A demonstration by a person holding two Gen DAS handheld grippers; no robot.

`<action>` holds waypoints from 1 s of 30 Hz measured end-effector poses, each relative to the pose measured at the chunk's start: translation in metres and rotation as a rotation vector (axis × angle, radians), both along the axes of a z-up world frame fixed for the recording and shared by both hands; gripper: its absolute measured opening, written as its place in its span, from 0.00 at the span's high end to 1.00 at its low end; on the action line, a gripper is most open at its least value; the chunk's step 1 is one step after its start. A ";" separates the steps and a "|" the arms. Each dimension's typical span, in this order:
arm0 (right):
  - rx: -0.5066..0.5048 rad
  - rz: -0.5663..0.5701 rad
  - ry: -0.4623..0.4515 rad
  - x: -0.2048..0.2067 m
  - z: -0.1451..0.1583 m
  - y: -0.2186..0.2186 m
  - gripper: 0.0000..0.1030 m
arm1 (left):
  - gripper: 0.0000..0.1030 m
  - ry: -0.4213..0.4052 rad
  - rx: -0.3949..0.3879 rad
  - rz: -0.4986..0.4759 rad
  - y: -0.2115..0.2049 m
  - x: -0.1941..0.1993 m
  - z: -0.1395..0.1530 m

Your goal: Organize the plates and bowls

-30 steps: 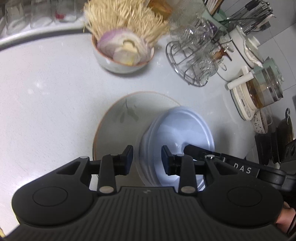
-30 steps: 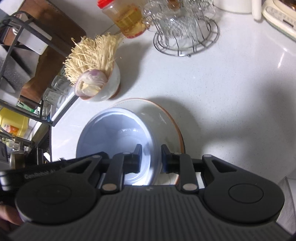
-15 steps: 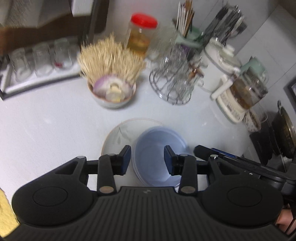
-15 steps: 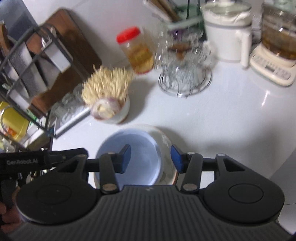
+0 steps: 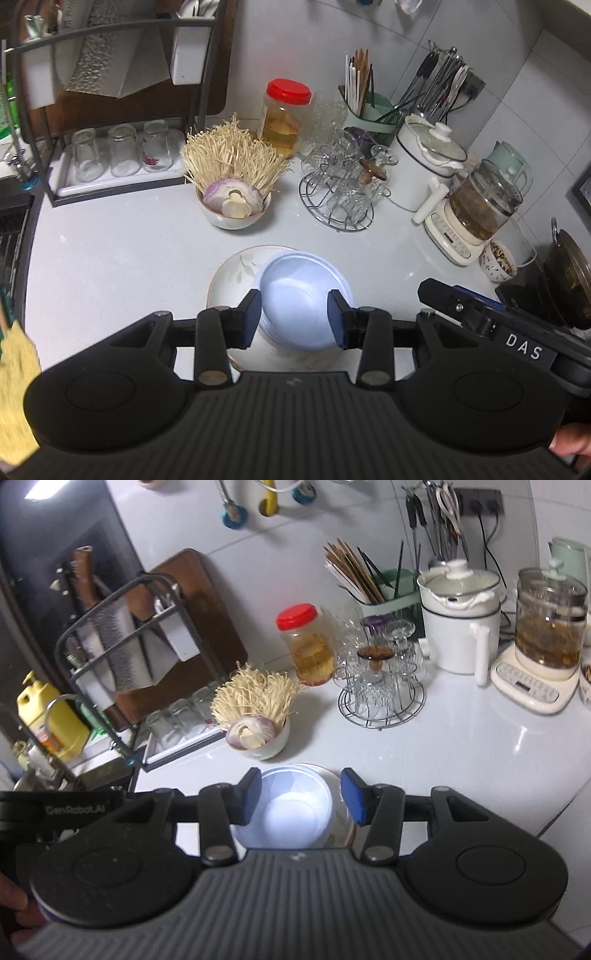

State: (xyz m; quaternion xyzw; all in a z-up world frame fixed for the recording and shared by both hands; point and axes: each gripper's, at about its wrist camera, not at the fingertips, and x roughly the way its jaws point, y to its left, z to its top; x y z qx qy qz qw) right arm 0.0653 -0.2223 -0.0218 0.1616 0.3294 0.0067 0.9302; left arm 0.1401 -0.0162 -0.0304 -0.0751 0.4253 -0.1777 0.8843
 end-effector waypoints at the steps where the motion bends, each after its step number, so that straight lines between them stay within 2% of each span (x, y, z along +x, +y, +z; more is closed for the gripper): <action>1: -0.002 0.010 -0.006 -0.005 0.002 -0.002 0.50 | 0.57 -0.011 0.007 0.013 -0.002 -0.009 0.002; 13: -0.027 0.110 -0.041 -0.058 0.013 -0.041 0.50 | 0.57 -0.049 0.043 0.101 -0.039 -0.090 0.011; 30: -0.024 0.174 -0.030 -0.119 0.009 -0.075 0.50 | 0.57 -0.025 0.041 0.176 -0.072 -0.177 0.001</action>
